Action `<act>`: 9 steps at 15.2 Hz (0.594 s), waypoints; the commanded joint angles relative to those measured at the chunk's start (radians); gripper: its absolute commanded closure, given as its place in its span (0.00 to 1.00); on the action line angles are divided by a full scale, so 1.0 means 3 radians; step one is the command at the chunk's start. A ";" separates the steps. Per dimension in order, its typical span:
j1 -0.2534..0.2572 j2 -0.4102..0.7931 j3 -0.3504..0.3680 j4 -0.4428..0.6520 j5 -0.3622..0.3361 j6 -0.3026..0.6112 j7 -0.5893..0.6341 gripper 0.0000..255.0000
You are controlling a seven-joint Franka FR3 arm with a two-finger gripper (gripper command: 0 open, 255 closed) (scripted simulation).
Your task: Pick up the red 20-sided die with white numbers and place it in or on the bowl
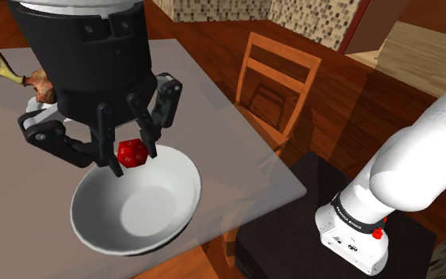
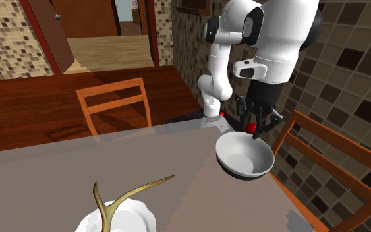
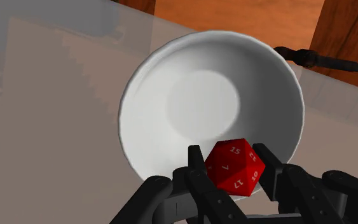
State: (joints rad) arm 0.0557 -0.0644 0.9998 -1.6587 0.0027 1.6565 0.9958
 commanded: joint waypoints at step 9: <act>0.0006 -0.0062 -0.0010 -0.0476 0.0054 0.0445 -0.0014 1.00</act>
State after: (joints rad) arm 0.0573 -0.0825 0.9970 -1.7887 0.0181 1.7773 0.9920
